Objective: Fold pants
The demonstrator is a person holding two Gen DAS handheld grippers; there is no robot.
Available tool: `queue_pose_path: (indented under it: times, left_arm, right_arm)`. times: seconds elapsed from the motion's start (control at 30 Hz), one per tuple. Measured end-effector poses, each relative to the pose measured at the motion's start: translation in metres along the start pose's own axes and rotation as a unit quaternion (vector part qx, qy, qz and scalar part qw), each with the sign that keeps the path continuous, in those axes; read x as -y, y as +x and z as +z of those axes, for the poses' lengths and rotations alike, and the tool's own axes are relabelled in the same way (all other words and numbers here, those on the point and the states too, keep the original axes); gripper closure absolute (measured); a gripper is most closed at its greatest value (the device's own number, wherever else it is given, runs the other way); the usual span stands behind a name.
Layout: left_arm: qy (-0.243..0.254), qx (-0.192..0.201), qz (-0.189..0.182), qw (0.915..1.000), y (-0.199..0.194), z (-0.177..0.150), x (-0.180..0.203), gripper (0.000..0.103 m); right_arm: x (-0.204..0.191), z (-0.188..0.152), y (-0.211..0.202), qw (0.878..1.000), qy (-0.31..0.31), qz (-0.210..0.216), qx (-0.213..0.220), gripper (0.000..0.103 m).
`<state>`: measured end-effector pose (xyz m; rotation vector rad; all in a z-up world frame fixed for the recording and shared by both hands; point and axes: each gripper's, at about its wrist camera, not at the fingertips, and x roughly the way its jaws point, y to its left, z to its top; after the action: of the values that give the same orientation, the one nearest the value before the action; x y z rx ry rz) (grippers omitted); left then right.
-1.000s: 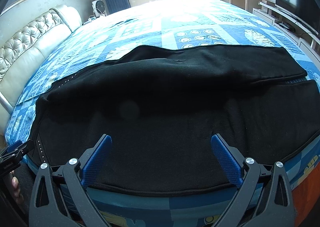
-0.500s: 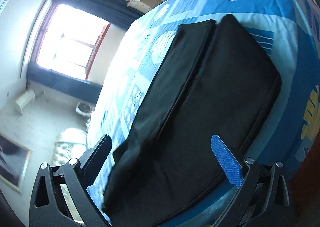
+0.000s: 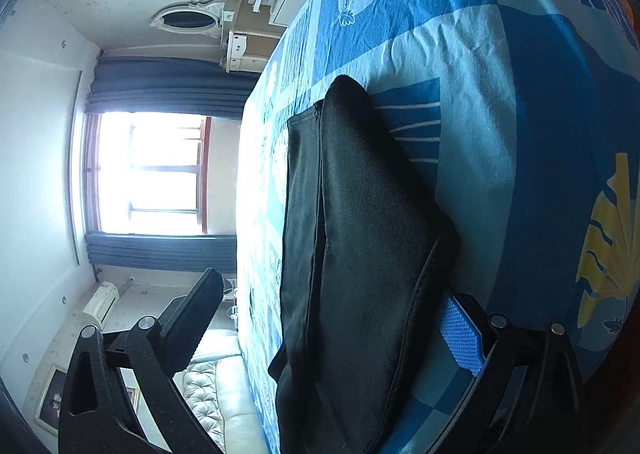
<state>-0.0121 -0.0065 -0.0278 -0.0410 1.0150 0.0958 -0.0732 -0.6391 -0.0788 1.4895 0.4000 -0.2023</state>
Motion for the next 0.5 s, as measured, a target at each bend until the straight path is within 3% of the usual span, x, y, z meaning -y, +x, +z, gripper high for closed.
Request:
queue_pose_path:
  times: [0.13, 0.2, 0.27, 0.5]
  left_arm:
    - [-0.001, -0.004, 0.006, 1.0000, 0.002, -0.003, -0.002, 0.002]
    - [-0.002, -0.009, 0.008, 0.9999, 0.004, -0.005, -0.003, 0.002]
    - [-0.002, -0.014, 0.010, 0.9999, 0.006, -0.007, -0.002, 0.002]
    - [0.004, -0.016, 0.008, 0.9998, 0.008, -0.009, 0.001, 0.002]
  right_arm:
    - [0.006, 0.014, 0.005, 0.998, 0.041, 0.054, 0.015, 0.008]
    - [0.005, 0.023, 0.004, 0.996, 0.045, 0.069, 0.027, 0.022]
    - [0.004, 0.029, 0.001, 0.993, 0.062, 0.090, 0.047, 0.025]
    - [0.013, 0.046, 0.008, 0.989, 0.101, 0.064, 0.084, 0.027]
